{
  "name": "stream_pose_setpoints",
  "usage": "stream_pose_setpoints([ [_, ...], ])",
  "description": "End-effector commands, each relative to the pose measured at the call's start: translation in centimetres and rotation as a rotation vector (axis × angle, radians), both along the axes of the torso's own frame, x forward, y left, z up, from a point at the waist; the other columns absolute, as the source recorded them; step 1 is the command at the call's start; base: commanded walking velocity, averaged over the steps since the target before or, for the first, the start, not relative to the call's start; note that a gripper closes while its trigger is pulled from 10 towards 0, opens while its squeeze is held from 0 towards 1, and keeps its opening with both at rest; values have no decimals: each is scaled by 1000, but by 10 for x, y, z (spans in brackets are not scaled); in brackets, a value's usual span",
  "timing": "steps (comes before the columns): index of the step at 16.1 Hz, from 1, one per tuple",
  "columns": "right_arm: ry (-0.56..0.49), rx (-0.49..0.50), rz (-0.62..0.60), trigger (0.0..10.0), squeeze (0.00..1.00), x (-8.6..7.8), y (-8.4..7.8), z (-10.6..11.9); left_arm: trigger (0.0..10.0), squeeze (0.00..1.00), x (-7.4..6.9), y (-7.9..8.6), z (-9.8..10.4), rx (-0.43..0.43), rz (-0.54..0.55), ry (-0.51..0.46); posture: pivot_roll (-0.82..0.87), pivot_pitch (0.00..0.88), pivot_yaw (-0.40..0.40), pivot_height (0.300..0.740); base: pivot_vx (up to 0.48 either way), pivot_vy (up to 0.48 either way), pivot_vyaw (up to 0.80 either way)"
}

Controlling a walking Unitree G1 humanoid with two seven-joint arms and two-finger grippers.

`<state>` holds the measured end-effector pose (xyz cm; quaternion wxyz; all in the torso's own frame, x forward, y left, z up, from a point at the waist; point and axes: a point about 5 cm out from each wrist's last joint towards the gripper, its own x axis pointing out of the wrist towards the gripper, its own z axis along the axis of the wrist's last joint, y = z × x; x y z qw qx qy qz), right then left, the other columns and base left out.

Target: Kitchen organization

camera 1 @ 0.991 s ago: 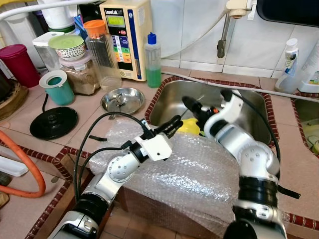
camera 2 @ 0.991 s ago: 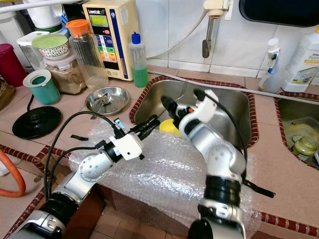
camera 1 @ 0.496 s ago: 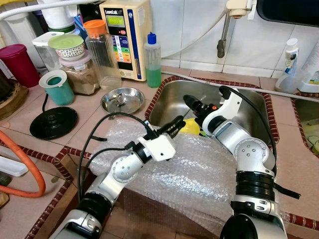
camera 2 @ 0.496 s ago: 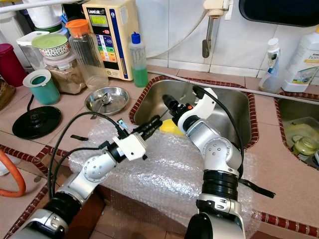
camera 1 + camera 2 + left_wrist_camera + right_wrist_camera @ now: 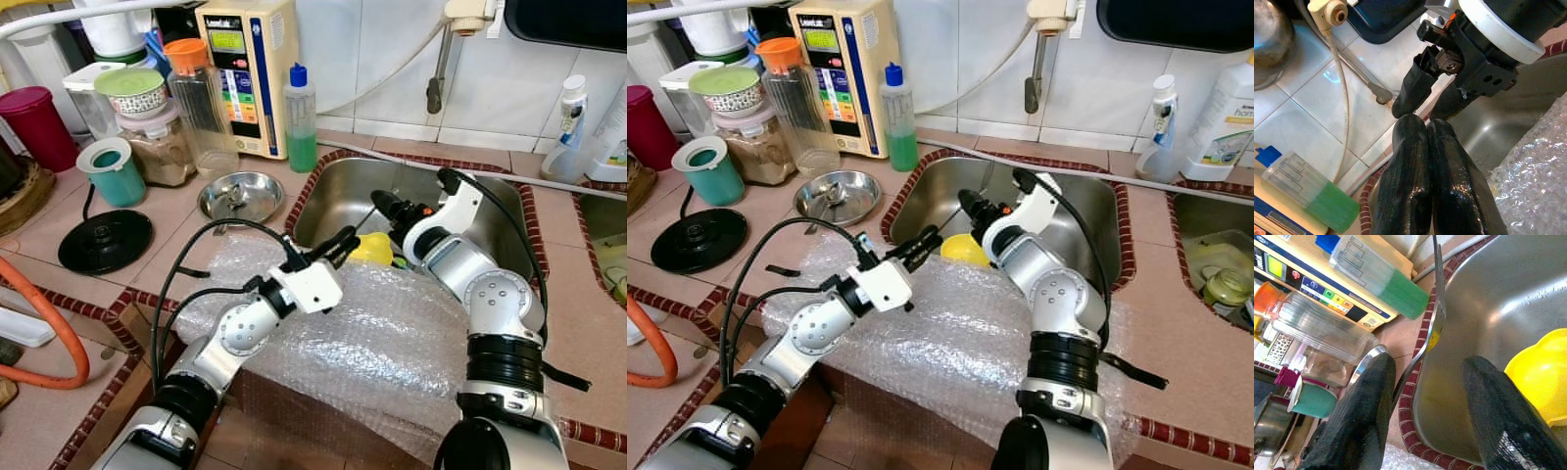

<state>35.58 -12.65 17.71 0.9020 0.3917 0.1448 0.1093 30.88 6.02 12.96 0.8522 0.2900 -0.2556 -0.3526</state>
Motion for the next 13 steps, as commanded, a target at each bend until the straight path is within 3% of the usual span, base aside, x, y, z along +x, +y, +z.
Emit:
stream_pose_setpoints([
  [1,-3,27,21,0,0,2,5,4,0,0,3,0,7,-2,-4,-34,-9,0,77,740,0,0,0],
  [5,9,42,70,0,0,0,17,2,0,0,2,-1,6,-4,-3,-31,-10,0,80,740,0,0,0],
  [7,24,41,93,471,0,-1,23,-1,0,0,2,0,4,-2,1,-28,-7,0,79,740,0,0,0],
  [8,28,35,109,4314,0,-2,26,-2,0,0,2,0,4,-2,2,-27,-7,0,79,740,0,0,0],
  [9,31,25,118,10000,8,-3,29,-3,0,0,2,0,4,-1,2,-26,-9,0,80,740,0,0,0],
  [10,27,24,125,10000,945,-4,30,-3,0,0,2,0,3,-1,2,-24,-9,0,82,740,0,0,0],
  [11,26,24,135,10000,1000,-5,32,-3,0,0,2,-1,3,0,0,-24,-9,0,81,740,0,0,0],
  [13,27,27,136,10000,1000,-5,33,-3,0,0,2,-1,3,0,-2,-25,-10,0,83,740,0,0,0],
])
